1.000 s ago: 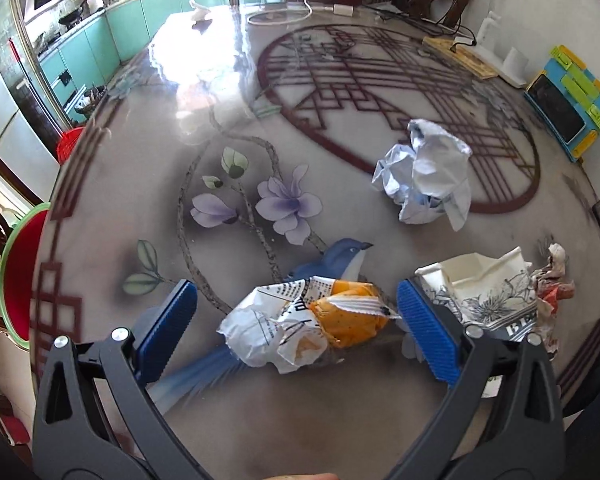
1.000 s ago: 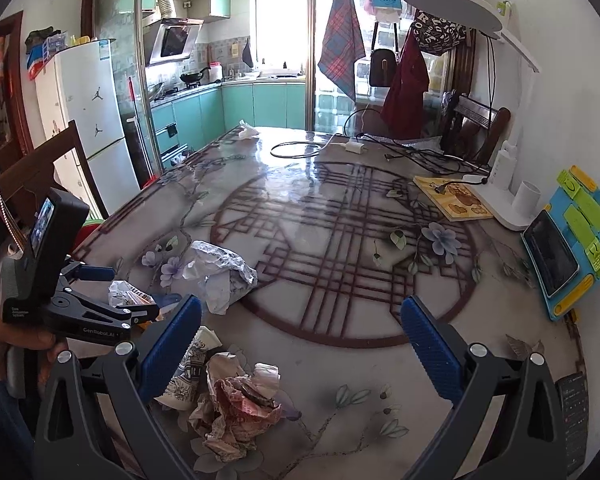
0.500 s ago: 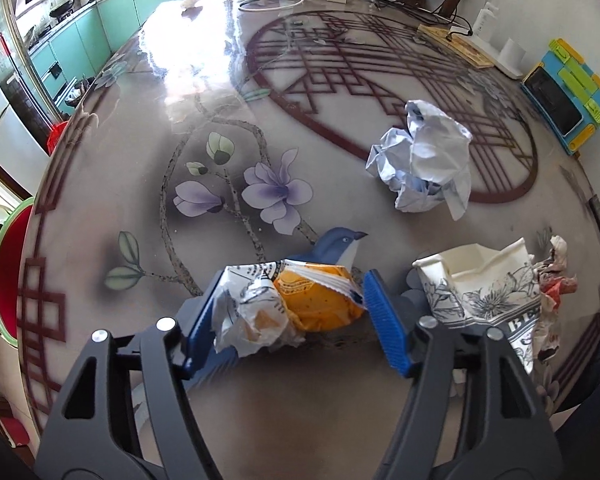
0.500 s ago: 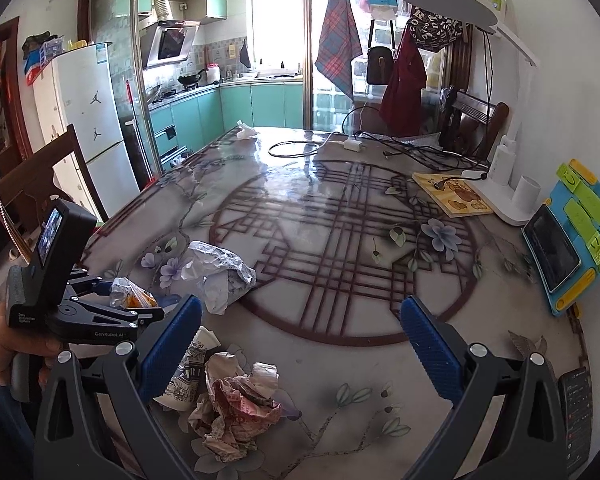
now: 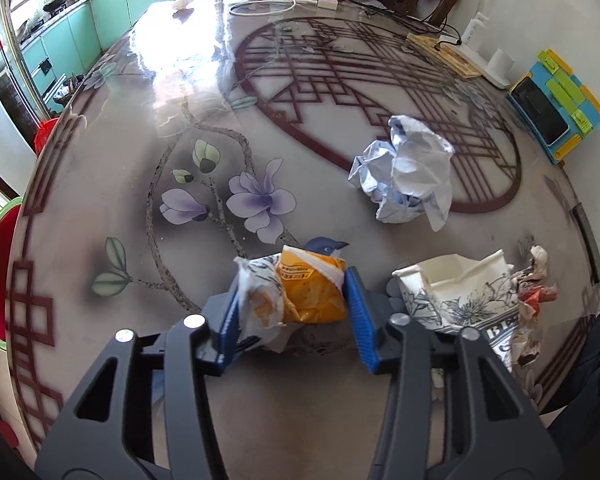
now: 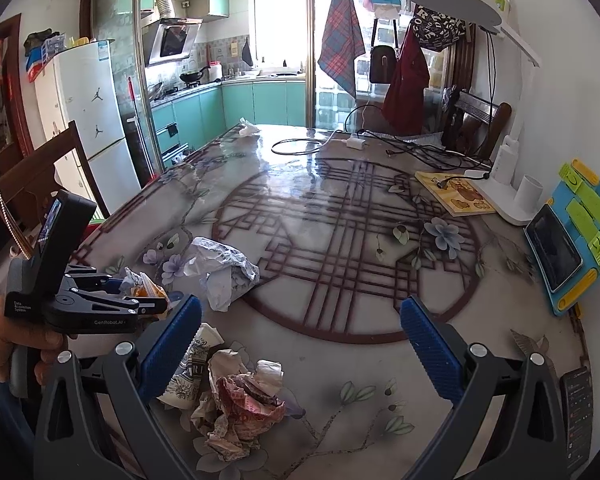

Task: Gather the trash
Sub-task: 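Grasp the orange-and-white snack wrapper with the left tool, then grasp the white crumpled tissue with the right tool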

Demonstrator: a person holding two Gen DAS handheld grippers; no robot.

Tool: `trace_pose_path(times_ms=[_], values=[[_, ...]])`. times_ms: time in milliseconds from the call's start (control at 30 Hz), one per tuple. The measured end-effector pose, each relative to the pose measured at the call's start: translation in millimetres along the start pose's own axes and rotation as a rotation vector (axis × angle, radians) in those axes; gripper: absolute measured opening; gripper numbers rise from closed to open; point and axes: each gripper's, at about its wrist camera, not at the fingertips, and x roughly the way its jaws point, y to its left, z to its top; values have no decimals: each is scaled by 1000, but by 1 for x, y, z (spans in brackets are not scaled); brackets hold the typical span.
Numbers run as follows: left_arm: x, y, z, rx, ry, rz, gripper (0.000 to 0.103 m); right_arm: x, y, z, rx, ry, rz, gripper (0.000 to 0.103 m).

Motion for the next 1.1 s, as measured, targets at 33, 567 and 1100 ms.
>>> trace_pose_path(times_ms=[33,567,1100], values=[[-1,1,0,-4,-2,-5,42,0,0,0,3,0,-1,97],[-57,3,7,19,-139,12,40,14,11,6,-4,31,22,97],[-124,59,20,-77,-335,35,40,127,81,37,-184,240,71,96]])
